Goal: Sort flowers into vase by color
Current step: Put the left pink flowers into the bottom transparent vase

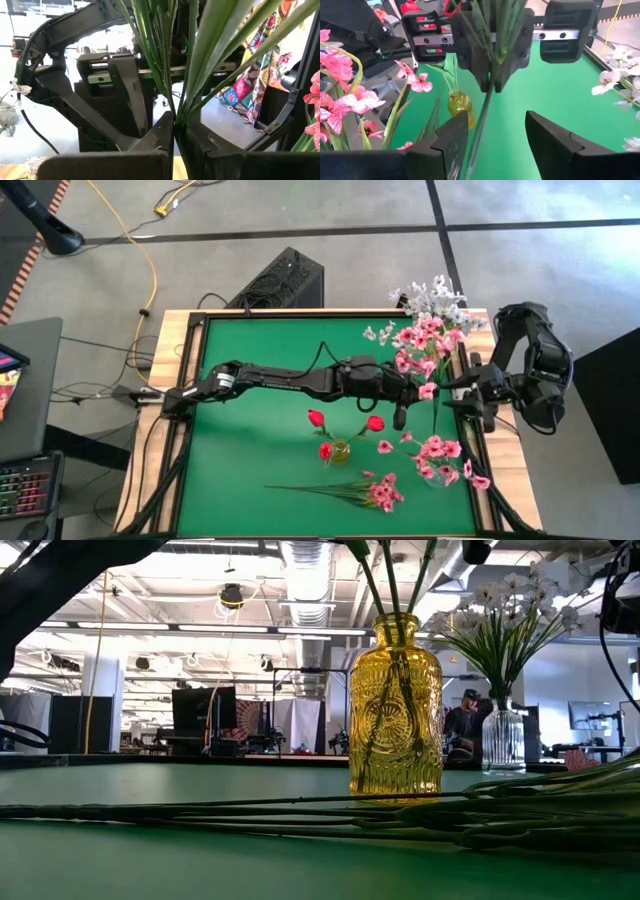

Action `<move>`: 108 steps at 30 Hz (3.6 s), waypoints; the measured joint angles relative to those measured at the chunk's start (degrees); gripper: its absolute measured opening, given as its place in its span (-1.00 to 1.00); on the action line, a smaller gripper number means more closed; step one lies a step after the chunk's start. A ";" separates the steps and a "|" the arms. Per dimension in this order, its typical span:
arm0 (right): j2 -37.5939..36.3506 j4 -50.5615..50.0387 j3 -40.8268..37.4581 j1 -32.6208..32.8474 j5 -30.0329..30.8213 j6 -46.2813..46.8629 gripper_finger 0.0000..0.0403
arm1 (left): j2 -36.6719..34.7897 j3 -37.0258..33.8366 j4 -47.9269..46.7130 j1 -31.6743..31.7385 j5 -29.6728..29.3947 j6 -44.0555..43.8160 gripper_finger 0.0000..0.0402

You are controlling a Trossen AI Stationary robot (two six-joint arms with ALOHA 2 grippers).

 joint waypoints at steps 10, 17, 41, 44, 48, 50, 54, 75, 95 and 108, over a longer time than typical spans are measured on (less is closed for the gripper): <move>2.79 2.03 0.00 -4.59 0.04 -0.66 0.10 | 0.00 0.00 1.35 0.52 0.00 0.05 -0.96; 3.93 6.81 0.00 -9.82 -0.48 -4.72 0.10 | 0.02 0.00 1.39 0.43 0.17 -0.53 -0.96; 5.20 8.80 -0.13 -16.70 -7.61 -6.58 -0.86 | -1.76 0.02 -9.55 1.32 5.05 -1.61 -0.58; 4.79 8.96 -0.02 -16.70 -7.70 -6.41 -0.84 | -4.37 0.02 -18.45 2.23 7.01 -2.06 -0.37; 4.75 9.64 0.04 -16.70 -7.69 -6.41 -0.88 | -8.05 -0.11 -29.21 3.38 8.58 1.90 -0.13; 4.56 9.71 0.04 -16.70 -7.80 -6.38 -0.88 | -10.67 -0.07 -35.33 3.86 8.55 4.35 -0.05; 4.03 9.73 0.04 -16.47 -8.20 -4.85 -0.87 | -15.43 0.03 -49.48 4.96 6.74 8.47 0.01; 4.85 9.06 0.04 -2.24 -7.93 8.35 -0.88 | -41.45 -10.98 -61.71 10.85 -9.71 11.07 0.01; 17.19 1.82 0.02 6.95 -0.23 34.39 -0.88 | -55.41 -41.59 -35.32 10.94 -12.07 2.37 0.01; 23.73 -0.19 0.02 6.95 -2.84 39.75 -0.87 | -55.41 -41.59 -35.15 10.93 -11.87 0.05 0.01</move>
